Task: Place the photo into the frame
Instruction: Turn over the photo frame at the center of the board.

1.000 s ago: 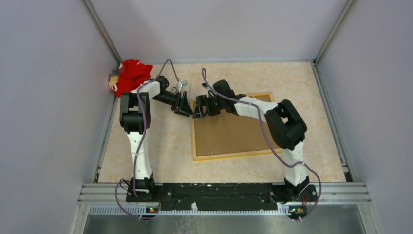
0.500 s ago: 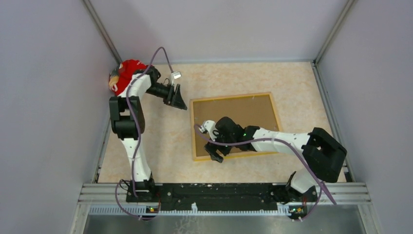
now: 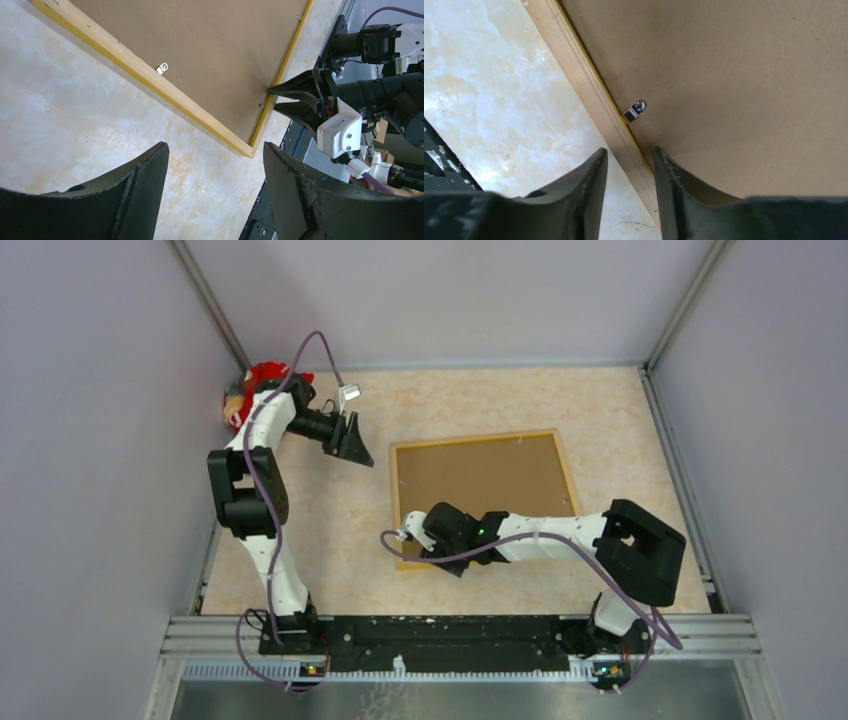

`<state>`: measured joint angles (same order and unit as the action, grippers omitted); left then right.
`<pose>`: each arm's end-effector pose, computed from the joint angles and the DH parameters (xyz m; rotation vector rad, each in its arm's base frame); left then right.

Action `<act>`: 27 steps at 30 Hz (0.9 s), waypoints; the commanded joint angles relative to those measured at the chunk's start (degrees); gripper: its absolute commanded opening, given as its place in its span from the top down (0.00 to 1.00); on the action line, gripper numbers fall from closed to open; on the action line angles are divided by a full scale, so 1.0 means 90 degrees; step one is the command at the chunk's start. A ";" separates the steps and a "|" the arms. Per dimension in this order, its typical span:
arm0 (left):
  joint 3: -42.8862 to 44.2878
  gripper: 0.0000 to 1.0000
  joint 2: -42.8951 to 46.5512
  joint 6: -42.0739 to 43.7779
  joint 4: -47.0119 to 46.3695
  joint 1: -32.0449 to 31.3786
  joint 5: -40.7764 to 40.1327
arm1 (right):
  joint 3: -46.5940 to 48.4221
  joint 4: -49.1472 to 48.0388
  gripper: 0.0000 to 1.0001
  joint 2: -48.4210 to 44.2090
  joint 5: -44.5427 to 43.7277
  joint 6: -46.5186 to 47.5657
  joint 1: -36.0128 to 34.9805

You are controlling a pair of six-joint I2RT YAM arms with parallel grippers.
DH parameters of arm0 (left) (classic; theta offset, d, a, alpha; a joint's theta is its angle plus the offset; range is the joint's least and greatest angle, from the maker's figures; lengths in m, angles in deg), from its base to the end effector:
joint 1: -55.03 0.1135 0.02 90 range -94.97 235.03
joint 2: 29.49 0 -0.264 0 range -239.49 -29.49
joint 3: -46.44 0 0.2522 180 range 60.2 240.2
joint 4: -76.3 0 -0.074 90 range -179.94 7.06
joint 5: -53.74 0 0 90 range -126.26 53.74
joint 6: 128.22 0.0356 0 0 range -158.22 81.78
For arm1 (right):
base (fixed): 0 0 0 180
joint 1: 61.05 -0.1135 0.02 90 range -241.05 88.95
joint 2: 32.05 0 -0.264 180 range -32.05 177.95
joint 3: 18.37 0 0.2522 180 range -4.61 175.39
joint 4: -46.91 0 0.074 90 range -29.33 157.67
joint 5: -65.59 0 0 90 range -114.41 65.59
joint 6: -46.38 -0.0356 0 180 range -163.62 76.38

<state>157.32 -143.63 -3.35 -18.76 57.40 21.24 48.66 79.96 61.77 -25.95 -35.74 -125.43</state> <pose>0.3836 -0.0142 0.2470 0.7189 2.3897 -1.2848 0.1383 0.2861 0.1685 -1.5541 2.1451 0.3065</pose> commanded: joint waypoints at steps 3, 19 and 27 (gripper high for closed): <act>0.0123 0.25 0.0360 0.0195 0.0267 0.0144 -0.0005 | 0.0223 0.0054 0.85 0.0162 -0.0350 0.0147 -0.0092; -0.2426 0.12 0.3700 0.5130 0.0514 0.0169 -0.0373 | 0.3856 0.0766 1.00 0.0689 0.0833 -0.0445 0.0650; -0.4161 0.04 0.6150 0.6668 -0.1096 0.0148 -0.0378 | 0.5624 0.1752 1.00 0.1412 0.2010 -0.1031 0.1076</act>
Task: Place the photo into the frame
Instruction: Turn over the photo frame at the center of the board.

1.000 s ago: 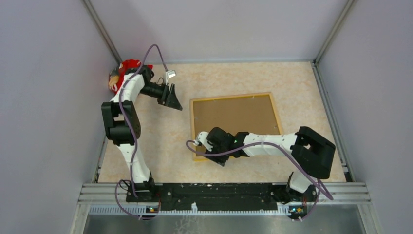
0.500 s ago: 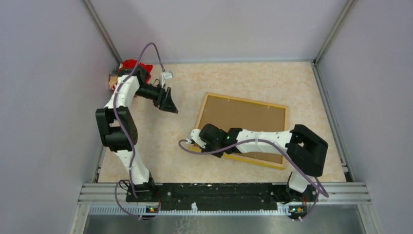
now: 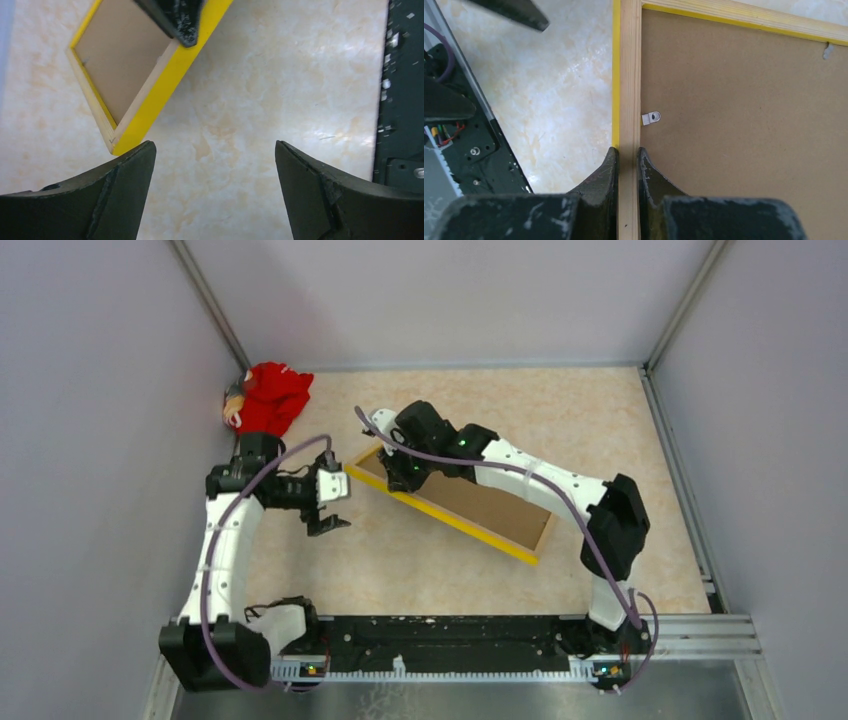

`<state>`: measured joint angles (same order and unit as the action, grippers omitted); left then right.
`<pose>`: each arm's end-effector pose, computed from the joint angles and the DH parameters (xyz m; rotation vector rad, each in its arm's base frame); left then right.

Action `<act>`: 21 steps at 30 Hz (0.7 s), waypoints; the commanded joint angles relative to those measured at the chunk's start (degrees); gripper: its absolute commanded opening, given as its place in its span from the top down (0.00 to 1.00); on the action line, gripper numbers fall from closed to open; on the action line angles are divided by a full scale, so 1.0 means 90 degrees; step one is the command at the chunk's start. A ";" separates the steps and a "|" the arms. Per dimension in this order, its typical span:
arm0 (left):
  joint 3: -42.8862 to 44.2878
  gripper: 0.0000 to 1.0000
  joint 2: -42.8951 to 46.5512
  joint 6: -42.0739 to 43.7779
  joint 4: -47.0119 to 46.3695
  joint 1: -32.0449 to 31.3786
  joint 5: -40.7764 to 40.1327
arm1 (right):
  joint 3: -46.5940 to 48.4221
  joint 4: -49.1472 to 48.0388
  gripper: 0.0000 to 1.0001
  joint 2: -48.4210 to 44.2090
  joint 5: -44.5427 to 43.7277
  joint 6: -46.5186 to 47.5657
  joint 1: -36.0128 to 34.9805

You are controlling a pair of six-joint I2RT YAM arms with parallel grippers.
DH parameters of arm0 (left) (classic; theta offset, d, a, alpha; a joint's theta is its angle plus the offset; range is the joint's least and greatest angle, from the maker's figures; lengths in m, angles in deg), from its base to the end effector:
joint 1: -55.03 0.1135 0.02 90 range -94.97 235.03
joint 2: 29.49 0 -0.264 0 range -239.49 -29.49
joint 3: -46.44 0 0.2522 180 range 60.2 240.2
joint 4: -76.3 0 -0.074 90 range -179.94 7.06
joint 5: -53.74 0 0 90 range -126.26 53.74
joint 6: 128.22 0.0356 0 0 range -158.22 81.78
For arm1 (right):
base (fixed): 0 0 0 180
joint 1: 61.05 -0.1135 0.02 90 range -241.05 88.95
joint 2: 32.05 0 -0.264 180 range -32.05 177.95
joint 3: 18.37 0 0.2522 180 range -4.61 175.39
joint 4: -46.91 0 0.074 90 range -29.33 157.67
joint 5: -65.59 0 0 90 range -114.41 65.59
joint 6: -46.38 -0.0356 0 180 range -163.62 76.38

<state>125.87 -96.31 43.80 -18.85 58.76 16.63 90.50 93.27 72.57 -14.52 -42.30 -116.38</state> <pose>0.1928 -0.0159 0.3203 1.5471 1.6253 -0.5776 0.2334 0.3481 0.3145 -1.2138 2.0585 0.6656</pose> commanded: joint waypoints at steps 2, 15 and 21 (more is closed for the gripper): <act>-0.1211 0.03 0.1424 0.1511 -0.1959 -0.0035 0.0007 | 0.1302 0.0523 1.00 0.0372 0.0823 -0.0292 0.0084; -0.2172 0.17 0.1652 0.1718 -0.4682 -0.1070 -0.1121 | 0.1825 0.0752 1.00 0.0505 0.1545 -0.0678 0.0238; -0.2196 0.42 0.1451 0.2258 -0.4467 -0.1550 -0.1788 | 0.2033 0.0878 1.00 0.0517 0.1648 -0.0777 0.0309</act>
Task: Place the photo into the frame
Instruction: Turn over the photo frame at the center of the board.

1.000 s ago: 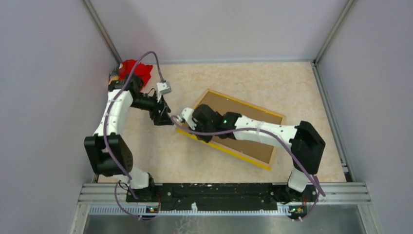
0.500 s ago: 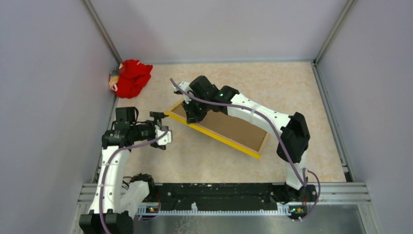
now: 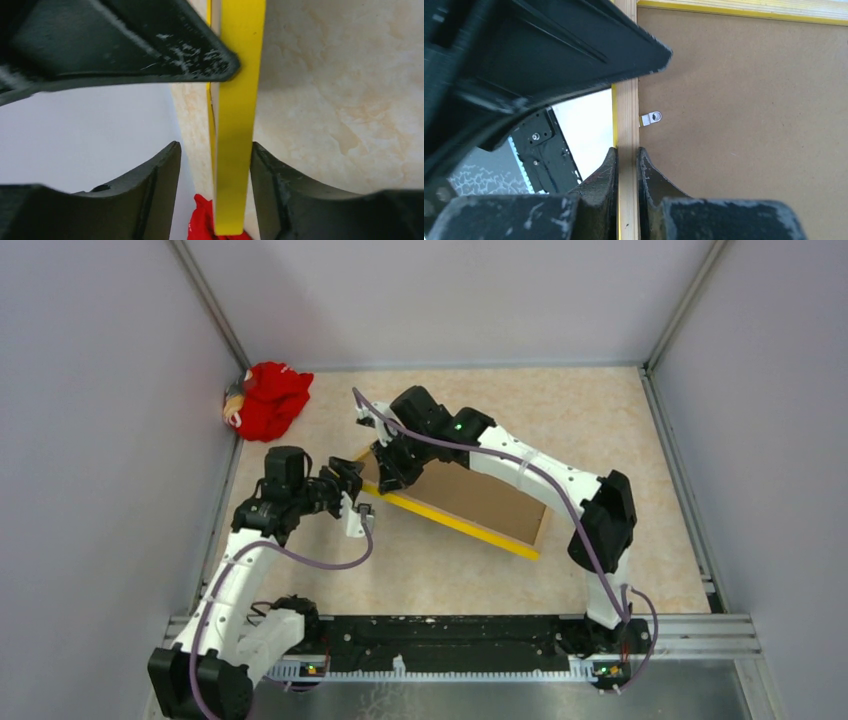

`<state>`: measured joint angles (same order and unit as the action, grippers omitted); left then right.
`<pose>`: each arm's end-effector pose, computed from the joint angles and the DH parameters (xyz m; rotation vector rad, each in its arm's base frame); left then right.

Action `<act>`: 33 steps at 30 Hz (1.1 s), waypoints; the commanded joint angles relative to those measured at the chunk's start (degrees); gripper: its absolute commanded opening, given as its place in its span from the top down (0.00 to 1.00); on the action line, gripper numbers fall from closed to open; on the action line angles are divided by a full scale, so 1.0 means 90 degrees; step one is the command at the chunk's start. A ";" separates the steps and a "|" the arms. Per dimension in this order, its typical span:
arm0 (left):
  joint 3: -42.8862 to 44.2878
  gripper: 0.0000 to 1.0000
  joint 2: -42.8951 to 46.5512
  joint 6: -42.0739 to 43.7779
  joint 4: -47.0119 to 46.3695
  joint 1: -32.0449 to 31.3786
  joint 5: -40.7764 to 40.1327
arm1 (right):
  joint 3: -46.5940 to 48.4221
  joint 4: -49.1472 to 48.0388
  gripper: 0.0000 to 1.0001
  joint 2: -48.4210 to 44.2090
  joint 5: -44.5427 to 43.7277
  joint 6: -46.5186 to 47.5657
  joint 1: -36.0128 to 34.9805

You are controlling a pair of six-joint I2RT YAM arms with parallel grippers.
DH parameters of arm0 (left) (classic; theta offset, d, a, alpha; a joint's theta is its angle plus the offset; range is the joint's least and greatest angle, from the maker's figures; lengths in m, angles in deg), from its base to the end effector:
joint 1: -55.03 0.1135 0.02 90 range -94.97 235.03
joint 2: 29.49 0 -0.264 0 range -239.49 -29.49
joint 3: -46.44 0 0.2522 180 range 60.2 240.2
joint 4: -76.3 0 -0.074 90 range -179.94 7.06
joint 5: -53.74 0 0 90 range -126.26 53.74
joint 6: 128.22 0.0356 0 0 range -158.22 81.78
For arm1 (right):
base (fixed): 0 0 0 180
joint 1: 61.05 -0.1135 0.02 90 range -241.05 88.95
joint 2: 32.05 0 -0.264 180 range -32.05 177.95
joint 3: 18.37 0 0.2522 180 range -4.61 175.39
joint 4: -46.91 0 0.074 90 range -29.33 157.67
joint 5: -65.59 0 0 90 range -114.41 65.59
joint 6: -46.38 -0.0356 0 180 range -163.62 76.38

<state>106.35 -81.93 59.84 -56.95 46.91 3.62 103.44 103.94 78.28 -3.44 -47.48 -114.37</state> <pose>0.1825 -0.0491 0.2914 1.8526 0.9502 0.1607 0.2490 0.3557 0.3347 -1.2095 2.1772 0.8892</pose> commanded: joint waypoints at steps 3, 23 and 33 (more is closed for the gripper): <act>0.0212 0.70 -0.0271 0.0081 -0.0337 -0.0259 -0.0334 | 0.0694 -0.0248 1.00 -0.0160 0.0338 -0.0176 0.0163; 0.1478 0.85 -0.0867 -0.0770 0.0311 -0.0269 -0.0094 | -0.2980 -0.0565 0.02 -0.3888 -0.1963 0.2761 0.0040; 0.1688 0.88 -0.0911 -0.0798 0.0524 -0.0267 -0.0169 | -0.3238 -0.0332 0.07 -0.3500 -0.3399 0.3716 -0.0410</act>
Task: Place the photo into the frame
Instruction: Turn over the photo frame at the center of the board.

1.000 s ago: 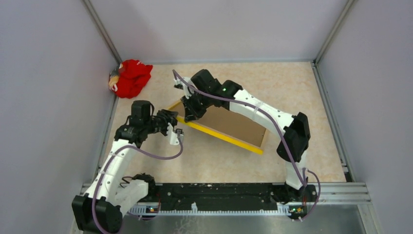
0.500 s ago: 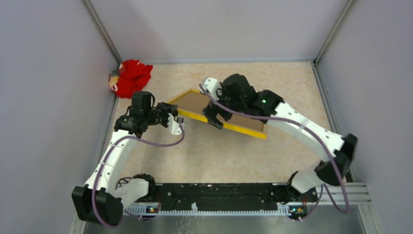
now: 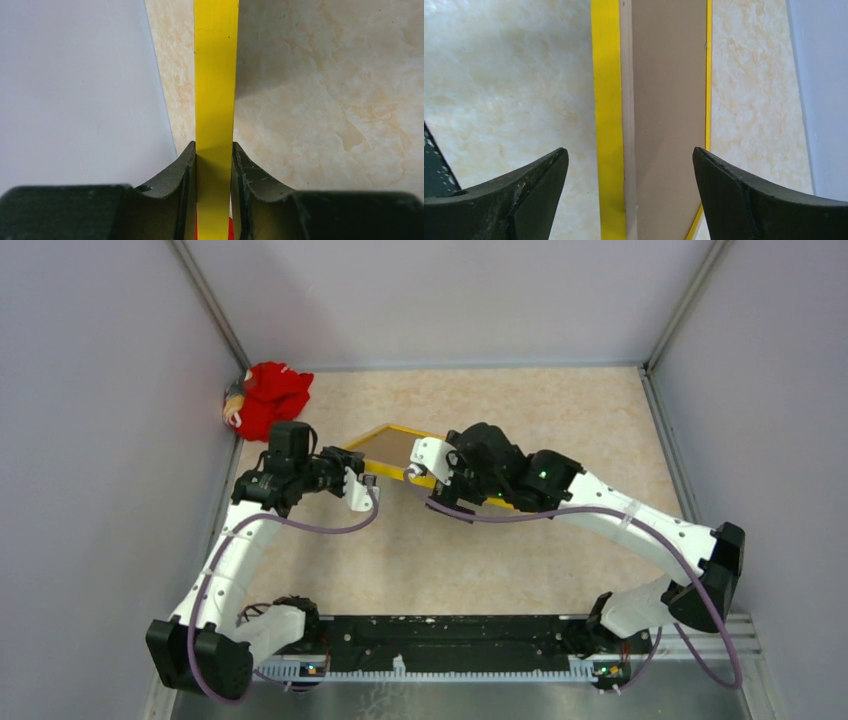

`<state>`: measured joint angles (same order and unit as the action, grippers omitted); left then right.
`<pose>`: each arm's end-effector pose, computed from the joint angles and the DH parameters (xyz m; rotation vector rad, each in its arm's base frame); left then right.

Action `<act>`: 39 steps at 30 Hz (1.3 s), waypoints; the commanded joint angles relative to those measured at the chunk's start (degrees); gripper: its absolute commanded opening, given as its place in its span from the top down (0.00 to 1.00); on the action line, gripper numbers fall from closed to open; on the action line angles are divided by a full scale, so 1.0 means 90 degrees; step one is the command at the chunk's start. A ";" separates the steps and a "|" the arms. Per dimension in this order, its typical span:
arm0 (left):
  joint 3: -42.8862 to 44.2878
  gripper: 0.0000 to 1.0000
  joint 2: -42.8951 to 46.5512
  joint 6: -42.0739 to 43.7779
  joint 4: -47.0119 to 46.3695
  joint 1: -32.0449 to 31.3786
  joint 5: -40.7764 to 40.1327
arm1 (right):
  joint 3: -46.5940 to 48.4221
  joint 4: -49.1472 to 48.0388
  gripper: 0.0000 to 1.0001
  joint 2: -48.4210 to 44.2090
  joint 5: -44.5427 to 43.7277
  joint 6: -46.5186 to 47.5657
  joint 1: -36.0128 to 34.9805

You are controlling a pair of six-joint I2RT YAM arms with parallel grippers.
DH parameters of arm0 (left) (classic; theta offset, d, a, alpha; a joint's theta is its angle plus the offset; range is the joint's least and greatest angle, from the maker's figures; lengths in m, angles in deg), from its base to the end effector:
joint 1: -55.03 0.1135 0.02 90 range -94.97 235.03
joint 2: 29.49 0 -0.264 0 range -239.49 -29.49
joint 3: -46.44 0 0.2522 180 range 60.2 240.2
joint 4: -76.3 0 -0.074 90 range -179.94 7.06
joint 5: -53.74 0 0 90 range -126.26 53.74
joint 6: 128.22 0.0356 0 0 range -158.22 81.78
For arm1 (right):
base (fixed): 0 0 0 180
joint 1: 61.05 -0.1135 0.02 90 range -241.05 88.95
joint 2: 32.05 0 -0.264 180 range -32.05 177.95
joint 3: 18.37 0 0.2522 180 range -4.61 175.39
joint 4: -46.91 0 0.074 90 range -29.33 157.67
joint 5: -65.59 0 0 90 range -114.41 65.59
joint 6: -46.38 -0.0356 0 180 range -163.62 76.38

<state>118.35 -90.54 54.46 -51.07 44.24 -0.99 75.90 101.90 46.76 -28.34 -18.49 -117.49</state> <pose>0.2091 -0.0608 0.3234 1.8571 1.0794 0.1132 0.1658 0.2456 0.3700 -1.4533 1.7407 0.2135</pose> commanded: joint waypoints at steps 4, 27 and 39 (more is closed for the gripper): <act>0.0373 0.88 0.0033 -0.0242 -0.0120 0.0027 0.0350 | -0.0515 -0.0385 0.13 -0.0113 -0.0779 0.0767 -0.0169; 0.1202 0.02 -0.0322 -0.2083 -0.0553 0.0226 0.0430 | 0.0737 -0.1117 1.00 0.0254 -0.1547 0.0358 -0.0327; 0.3389 0.01 -0.1682 -0.6088 -0.0896 0.1897 0.1754 | 0.5115 0.1462 1.00 0.2332 0.1843 -0.2691 0.1388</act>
<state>146.96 -104.53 12.93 -57.17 58.43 8.52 111.94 114.71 63.76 -24.73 -32.07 -111.66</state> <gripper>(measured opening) 0.987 0.250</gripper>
